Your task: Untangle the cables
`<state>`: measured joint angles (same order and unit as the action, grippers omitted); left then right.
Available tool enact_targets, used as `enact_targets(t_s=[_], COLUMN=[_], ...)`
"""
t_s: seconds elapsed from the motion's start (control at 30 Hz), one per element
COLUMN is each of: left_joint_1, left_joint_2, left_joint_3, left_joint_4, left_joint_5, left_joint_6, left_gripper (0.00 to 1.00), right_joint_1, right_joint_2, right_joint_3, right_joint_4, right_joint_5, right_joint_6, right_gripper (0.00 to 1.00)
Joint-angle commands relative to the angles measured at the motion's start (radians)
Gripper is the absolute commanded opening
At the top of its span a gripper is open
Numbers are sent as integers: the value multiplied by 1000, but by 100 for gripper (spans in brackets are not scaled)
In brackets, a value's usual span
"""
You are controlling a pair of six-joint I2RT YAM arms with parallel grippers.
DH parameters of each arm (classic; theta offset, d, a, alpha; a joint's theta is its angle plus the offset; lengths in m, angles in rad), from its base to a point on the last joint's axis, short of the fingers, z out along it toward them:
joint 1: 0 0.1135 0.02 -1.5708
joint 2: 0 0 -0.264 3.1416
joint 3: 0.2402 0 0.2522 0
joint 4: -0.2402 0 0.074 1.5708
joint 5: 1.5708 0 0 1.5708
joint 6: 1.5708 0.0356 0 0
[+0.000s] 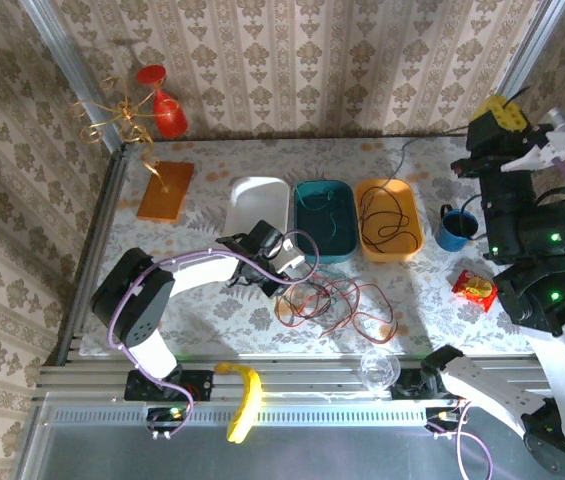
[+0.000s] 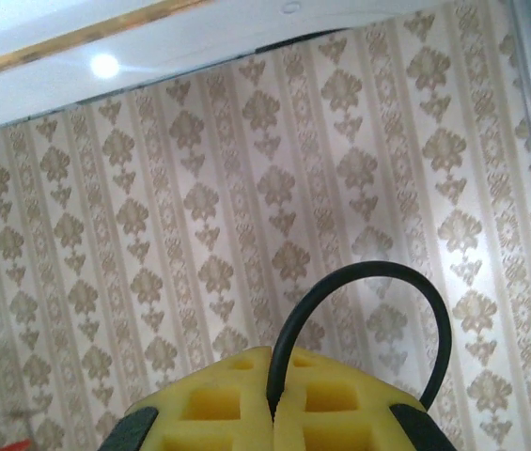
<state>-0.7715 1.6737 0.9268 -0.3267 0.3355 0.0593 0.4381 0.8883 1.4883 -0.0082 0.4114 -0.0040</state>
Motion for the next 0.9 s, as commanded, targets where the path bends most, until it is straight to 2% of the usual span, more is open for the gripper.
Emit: enact_targets(t_s=[0.0,0.13,0.2,0.33,0.43,0.7,0.87], left_joint_1=[-3,-4,-4,-6,-8,-14,-14], left_joint_2=[-5,-10,-11,-8,-10,-23,-13], left_joint_3=[-14,-11,-9,1,4,-7,5], left_joint_4=[9,19,22,17,12,16,12], left_joint_5=[-9,-12,-10,-11,-15,-16,-15], left_joint_6=[-13,-19,-20,-14,-13,-20,-14], left_gripper=[0,0,0,0,0,0,0], right_joint_1=[-28,-97,-164,-299,-349,-359,-359], right_joint_2=[54,157,197,268,281,235,217], right_joint_3=[97,169,165,116,23,-203,-296], right_joint_4=[-3,-136,-170,-221,-223,-225,-260], right_joint_5=[-22,-58,-128,-258,-301,-347,-326], right_joint_6=[-27,20,77,204,244,292,331], right_gripper=[0,0,0,0,0,0,0])
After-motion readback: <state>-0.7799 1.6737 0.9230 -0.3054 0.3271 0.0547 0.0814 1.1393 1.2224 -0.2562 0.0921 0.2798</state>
